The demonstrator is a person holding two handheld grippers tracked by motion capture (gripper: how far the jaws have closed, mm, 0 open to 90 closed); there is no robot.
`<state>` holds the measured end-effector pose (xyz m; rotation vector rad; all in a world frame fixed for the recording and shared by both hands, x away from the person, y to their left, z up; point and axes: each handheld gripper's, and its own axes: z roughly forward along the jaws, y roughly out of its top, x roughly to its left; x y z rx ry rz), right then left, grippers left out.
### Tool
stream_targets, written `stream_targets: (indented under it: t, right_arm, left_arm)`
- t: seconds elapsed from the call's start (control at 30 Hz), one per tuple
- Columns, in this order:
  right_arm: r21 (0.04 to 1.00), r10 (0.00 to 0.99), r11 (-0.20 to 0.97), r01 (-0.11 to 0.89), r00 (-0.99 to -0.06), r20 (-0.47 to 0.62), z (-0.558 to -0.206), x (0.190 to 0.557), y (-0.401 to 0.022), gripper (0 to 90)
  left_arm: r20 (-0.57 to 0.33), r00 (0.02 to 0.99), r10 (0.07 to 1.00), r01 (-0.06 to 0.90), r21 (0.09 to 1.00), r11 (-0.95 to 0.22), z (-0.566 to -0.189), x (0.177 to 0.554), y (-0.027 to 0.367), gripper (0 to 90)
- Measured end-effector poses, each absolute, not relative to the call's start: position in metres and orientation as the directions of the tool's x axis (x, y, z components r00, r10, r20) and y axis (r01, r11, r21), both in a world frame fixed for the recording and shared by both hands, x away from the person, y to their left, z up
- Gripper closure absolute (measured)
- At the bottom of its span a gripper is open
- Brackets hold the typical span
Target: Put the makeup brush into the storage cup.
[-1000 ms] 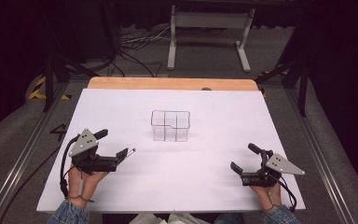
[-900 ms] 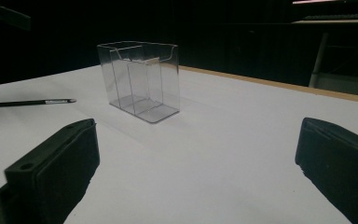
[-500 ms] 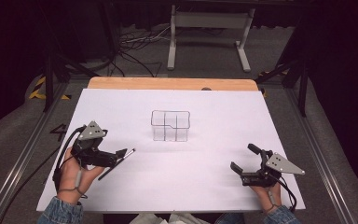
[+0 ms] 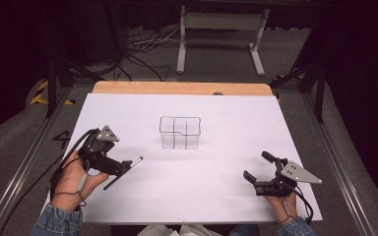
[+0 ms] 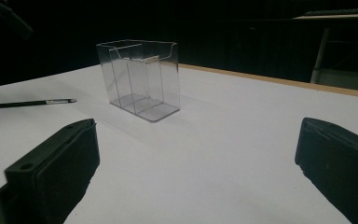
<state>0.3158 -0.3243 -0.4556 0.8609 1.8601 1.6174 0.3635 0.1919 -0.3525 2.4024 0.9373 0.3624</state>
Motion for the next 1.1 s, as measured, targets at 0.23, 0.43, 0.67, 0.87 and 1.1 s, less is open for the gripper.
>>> stream_targets:
  t: [0.23, 0.43, 0.67, 0.87, 1.1]
  right_arm:
    - [0.989, 0.757, 0.083, 0.125, -0.653, 0.018, -0.456, 0.315, -0.324, 0.2]
    - [0.989, 0.758, 0.084, 0.126, -0.652, 0.018, -0.456, 0.315, -0.324, 0.2]
    - [0.989, 0.761, 0.086, 0.122, -0.649, 0.014, -0.456, 0.315, -0.324, 0.4]
    - [0.989, 0.760, 0.085, 0.123, -0.650, 0.016, -0.456, 0.315, -0.324, 0.5]
    - [0.989, 0.762, 0.085, 0.122, -0.648, 0.014, -0.455, 0.315, -0.325, 0.5]
  left_arm:
    - [0.083, 0.727, 0.682, 0.558, 0.507, -0.657, -0.348, 0.369, 0.189, 6.5]
    - [0.085, 0.727, 0.681, 0.580, 0.454, -0.677, -0.348, 0.375, 0.188, 6.8]
    - [0.074, 0.720, 0.690, 0.613, 0.399, -0.682, -0.349, 0.378, 0.190, 9.2]
    - [0.075, 0.729, 0.681, 0.622, 0.343, -0.704, -0.355, 0.383, 0.189, 10.7]
    - [0.017, 0.740, 0.673, 0.632, 0.325, -0.703, -0.363, 0.386, 0.188, 15.0]
